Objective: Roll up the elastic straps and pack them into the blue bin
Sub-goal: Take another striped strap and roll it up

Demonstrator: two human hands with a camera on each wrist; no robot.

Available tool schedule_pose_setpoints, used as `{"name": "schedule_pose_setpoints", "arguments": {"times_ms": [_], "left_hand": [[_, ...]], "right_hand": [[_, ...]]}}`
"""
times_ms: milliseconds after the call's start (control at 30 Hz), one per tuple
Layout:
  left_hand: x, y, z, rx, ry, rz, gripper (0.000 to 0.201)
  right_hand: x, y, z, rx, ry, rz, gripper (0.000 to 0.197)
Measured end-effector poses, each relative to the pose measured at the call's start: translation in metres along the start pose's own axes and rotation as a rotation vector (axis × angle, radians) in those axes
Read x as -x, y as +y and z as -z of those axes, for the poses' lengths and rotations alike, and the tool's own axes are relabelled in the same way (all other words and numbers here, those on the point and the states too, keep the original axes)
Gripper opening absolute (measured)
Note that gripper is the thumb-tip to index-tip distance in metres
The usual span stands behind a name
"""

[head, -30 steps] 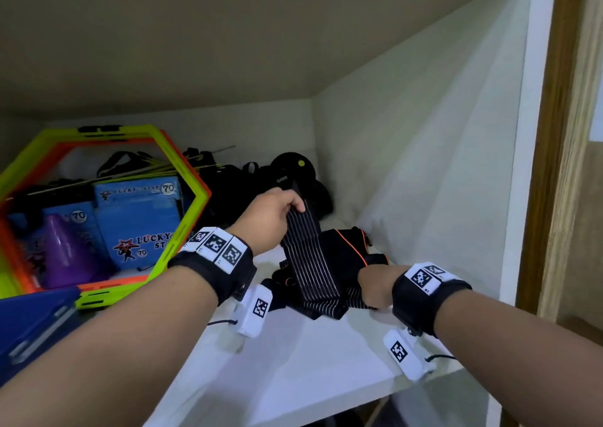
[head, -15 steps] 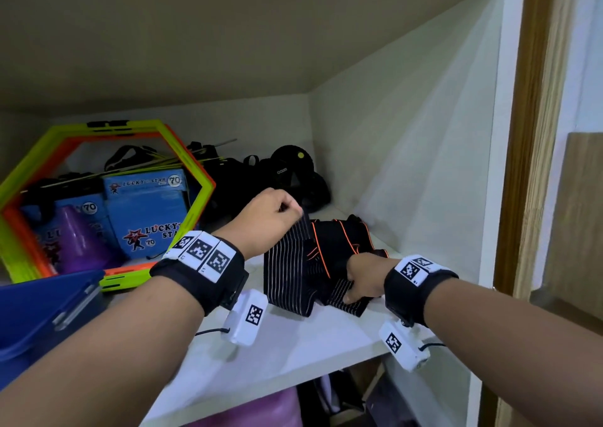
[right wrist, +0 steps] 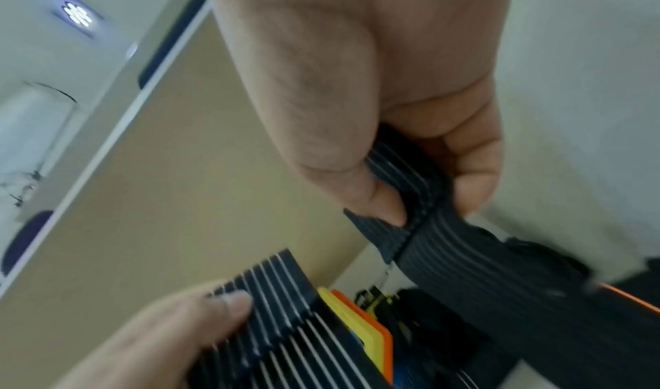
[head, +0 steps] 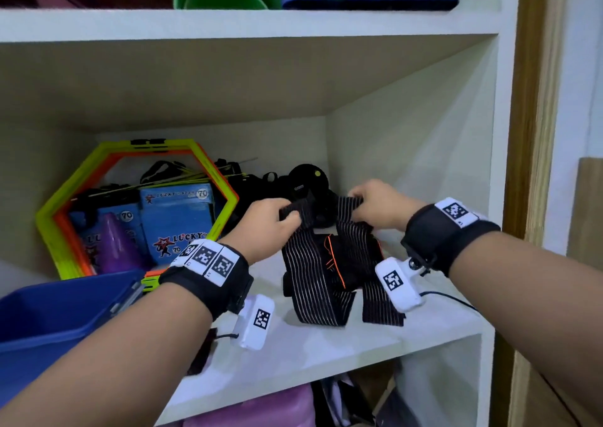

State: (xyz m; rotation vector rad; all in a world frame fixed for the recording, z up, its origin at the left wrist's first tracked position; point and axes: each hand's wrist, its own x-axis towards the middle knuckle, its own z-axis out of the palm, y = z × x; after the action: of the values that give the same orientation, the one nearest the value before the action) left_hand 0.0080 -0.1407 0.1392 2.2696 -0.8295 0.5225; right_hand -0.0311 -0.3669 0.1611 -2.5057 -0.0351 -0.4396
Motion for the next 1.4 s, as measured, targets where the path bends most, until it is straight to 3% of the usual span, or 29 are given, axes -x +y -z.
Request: {"name": "schedule_pose_setpoints", "arguments": {"times_ms": [100,233,400,567,800,967,1133,1267,1400], "left_hand": [[0.001,0.006,0.008,0.02,0.05,-0.026,0.028],[0.004,0.006,0.012,0.207,0.113,0.023,0.007],[0.01,0.016,0.016,0.269,0.207,0.04,0.017],[0.026,0.021,0.022,0.391,0.243,0.132,0.024],[0.057,0.017,0.033,0.115,0.338,0.116,0.019],[0.072,0.02,0.033,0.204,0.308,0.14,0.023],[0.083,0.017,0.029,0.401,0.245,0.161,0.036],[0.089,0.006,0.034,0.472,0.285,0.179,0.036],[0.098,0.006,0.04,0.575,0.234,0.209,0.029]], "right_hand": [[-0.001,-0.021,0.033,-0.15,0.135,0.082,0.017],[0.011,-0.038,0.041,-0.38,0.06,0.133,0.025],[0.033,-0.05,0.015,-0.571,0.008,0.194,0.024],[0.044,-0.057,-0.019,-0.591,0.111,0.163,0.011],[0.055,-0.066,-0.03,-0.305,0.444,0.167,0.008],[0.069,-0.074,-0.047,-0.333,0.411,0.17,0.006],[0.08,-0.069,-0.069,-0.512,0.322,0.201,0.013],[0.094,-0.066,-0.069,-0.637,0.305,0.201,0.012],[0.103,-0.066,-0.071,-0.701,0.25,0.175,0.011]]}}
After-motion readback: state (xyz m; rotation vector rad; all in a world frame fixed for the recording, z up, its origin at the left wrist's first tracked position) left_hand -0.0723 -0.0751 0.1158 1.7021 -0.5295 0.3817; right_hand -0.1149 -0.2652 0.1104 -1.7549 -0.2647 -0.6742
